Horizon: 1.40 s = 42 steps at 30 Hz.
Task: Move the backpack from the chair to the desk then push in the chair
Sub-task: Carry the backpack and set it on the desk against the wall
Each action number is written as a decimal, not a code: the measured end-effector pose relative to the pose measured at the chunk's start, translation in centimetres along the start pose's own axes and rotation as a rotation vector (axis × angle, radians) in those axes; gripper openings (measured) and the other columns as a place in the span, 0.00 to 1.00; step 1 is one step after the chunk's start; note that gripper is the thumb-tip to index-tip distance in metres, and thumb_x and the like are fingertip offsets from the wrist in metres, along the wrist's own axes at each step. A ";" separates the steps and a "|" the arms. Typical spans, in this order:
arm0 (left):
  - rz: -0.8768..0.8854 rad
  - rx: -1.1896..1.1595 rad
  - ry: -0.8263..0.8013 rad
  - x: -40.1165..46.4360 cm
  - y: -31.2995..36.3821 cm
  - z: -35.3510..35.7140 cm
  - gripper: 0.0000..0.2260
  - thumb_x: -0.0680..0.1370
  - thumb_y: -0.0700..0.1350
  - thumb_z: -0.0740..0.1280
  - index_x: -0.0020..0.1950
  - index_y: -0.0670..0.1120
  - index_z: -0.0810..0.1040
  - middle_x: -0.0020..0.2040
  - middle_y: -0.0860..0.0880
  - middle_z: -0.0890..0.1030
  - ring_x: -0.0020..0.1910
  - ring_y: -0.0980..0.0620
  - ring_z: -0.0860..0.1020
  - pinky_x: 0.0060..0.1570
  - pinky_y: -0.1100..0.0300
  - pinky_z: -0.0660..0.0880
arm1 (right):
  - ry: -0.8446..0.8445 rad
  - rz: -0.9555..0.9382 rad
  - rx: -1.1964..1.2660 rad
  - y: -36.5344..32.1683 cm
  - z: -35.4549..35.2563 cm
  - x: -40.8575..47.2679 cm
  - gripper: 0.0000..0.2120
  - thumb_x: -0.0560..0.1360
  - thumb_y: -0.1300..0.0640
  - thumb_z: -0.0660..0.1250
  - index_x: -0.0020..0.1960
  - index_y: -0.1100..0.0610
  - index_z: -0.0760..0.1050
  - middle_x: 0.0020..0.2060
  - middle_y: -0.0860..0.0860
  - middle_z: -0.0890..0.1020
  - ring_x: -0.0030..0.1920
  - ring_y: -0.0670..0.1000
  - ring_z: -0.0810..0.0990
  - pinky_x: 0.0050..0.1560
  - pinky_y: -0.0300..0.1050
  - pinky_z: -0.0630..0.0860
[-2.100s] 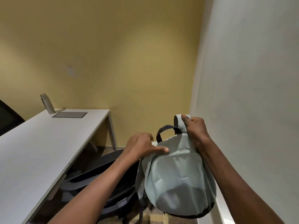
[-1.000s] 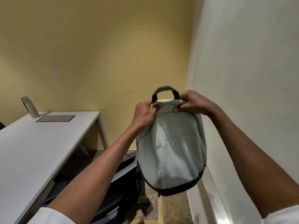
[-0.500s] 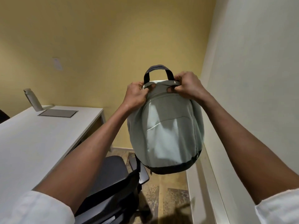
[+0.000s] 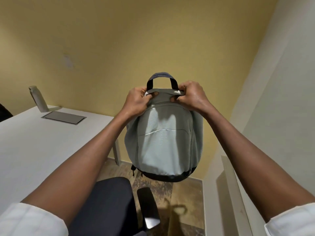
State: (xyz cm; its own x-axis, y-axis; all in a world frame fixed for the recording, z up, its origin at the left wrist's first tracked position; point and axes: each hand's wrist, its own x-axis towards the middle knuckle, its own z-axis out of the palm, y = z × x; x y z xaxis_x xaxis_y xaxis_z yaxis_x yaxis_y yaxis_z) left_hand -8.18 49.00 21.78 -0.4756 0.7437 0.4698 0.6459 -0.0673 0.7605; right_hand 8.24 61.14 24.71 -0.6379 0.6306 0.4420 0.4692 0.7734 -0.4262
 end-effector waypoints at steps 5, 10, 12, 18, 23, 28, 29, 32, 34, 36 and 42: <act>-0.082 0.056 0.029 2.6 -3.6 -1.1 0.11 0.79 0.48 0.70 0.55 0.43 0.85 0.50 0.44 0.86 0.52 0.43 0.83 0.52 0.45 0.79 | -0.044 -0.044 0.043 0.1 4.0 4.3 0.12 0.66 0.53 0.76 0.49 0.52 0.84 0.39 0.53 0.84 0.44 0.57 0.81 0.44 0.51 0.77; -0.166 0.100 0.093 4.6 -7.3 -1.6 0.10 0.80 0.48 0.69 0.57 0.45 0.85 0.52 0.47 0.86 0.53 0.47 0.83 0.54 0.51 0.78 | -0.136 -0.123 0.108 0.9 8.7 9.4 0.13 0.66 0.54 0.76 0.51 0.52 0.85 0.41 0.53 0.85 0.44 0.57 0.82 0.44 0.51 0.78; -0.203 0.142 0.115 5.6 -8.6 -1.8 0.10 0.80 0.47 0.69 0.57 0.45 0.85 0.52 0.46 0.86 0.53 0.46 0.82 0.54 0.50 0.77 | -0.172 -0.166 0.154 1.4 10.5 11.6 0.14 0.67 0.54 0.76 0.53 0.52 0.85 0.39 0.51 0.85 0.43 0.55 0.81 0.43 0.49 0.77; -0.330 0.289 0.183 10.0 -12.2 -1.9 0.12 0.80 0.48 0.69 0.54 0.41 0.84 0.49 0.36 0.85 0.51 0.35 0.81 0.50 0.43 0.76 | -0.294 -0.311 0.314 3.2 15.7 19.0 0.20 0.68 0.54 0.78 0.59 0.49 0.83 0.39 0.46 0.82 0.43 0.50 0.79 0.41 0.44 0.73; -0.310 0.345 0.250 13.9 -14.4 -2.0 0.06 0.80 0.45 0.69 0.52 0.55 0.83 0.44 0.64 0.84 0.43 0.70 0.80 0.40 0.74 0.72 | -0.347 -0.386 0.394 4.3 19.1 24.6 0.17 0.68 0.52 0.77 0.57 0.48 0.84 0.41 0.51 0.85 0.43 0.53 0.81 0.39 0.46 0.72; -0.320 0.406 0.294 16.5 -16.5 -1.7 0.10 0.79 0.43 0.69 0.49 0.60 0.83 0.38 0.75 0.79 0.42 0.77 0.77 0.38 0.80 0.68 | -0.378 -0.391 0.436 4.8 21.6 28.2 0.20 0.67 0.52 0.77 0.59 0.47 0.83 0.50 0.50 0.87 0.49 0.54 0.83 0.44 0.46 0.76; -0.320 0.414 0.310 16.9 -17.1 -1.8 0.08 0.79 0.43 0.70 0.51 0.56 0.85 0.39 0.73 0.79 0.42 0.77 0.76 0.38 0.80 0.68 | -0.386 -0.394 0.438 4.8 22.1 28.9 0.20 0.67 0.52 0.77 0.59 0.47 0.82 0.52 0.50 0.87 0.51 0.54 0.83 0.45 0.46 0.77; -0.331 0.426 0.337 18.0 -18.8 -2.3 0.07 0.79 0.44 0.70 0.55 0.50 0.85 0.44 0.64 0.81 0.42 0.77 0.76 0.38 0.80 0.69 | -0.403 -0.408 0.451 4.3 23.5 30.7 0.20 0.68 0.52 0.77 0.60 0.46 0.82 0.53 0.49 0.86 0.51 0.53 0.83 0.44 0.44 0.74; -0.344 0.430 0.352 18.6 -19.9 -2.7 0.07 0.79 0.45 0.70 0.55 0.51 0.85 0.45 0.61 0.82 0.43 0.75 0.77 0.39 0.79 0.69 | -0.411 -0.418 0.444 3.9 24.4 31.9 0.20 0.68 0.53 0.77 0.60 0.46 0.82 0.54 0.49 0.86 0.52 0.54 0.83 0.45 0.45 0.75; -0.352 0.419 0.378 19.3 -20.9 -3.3 0.07 0.79 0.46 0.69 0.56 0.49 0.85 0.46 0.59 0.83 0.43 0.75 0.77 0.40 0.79 0.69 | -0.425 -0.426 0.442 3.3 25.6 33.1 0.20 0.69 0.53 0.76 0.60 0.47 0.82 0.53 0.50 0.86 0.52 0.54 0.83 0.46 0.46 0.76; -0.318 0.415 0.392 21.2 -24.4 -5.5 0.06 0.79 0.46 0.69 0.53 0.55 0.84 0.38 0.72 0.80 0.43 0.75 0.77 0.40 0.79 0.69 | -0.406 -0.479 0.414 1.8 28.8 36.2 0.17 0.68 0.52 0.77 0.56 0.48 0.84 0.45 0.52 0.87 0.44 0.55 0.82 0.38 0.45 0.71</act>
State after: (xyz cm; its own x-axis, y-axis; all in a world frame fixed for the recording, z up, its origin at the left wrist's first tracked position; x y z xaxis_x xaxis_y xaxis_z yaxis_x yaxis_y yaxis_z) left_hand -37.33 62.72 15.66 -0.8131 0.3825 0.4389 0.5777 0.4366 0.6897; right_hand -31.61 83.52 17.27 -0.9271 0.0955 0.3625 -0.1336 0.8193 -0.5576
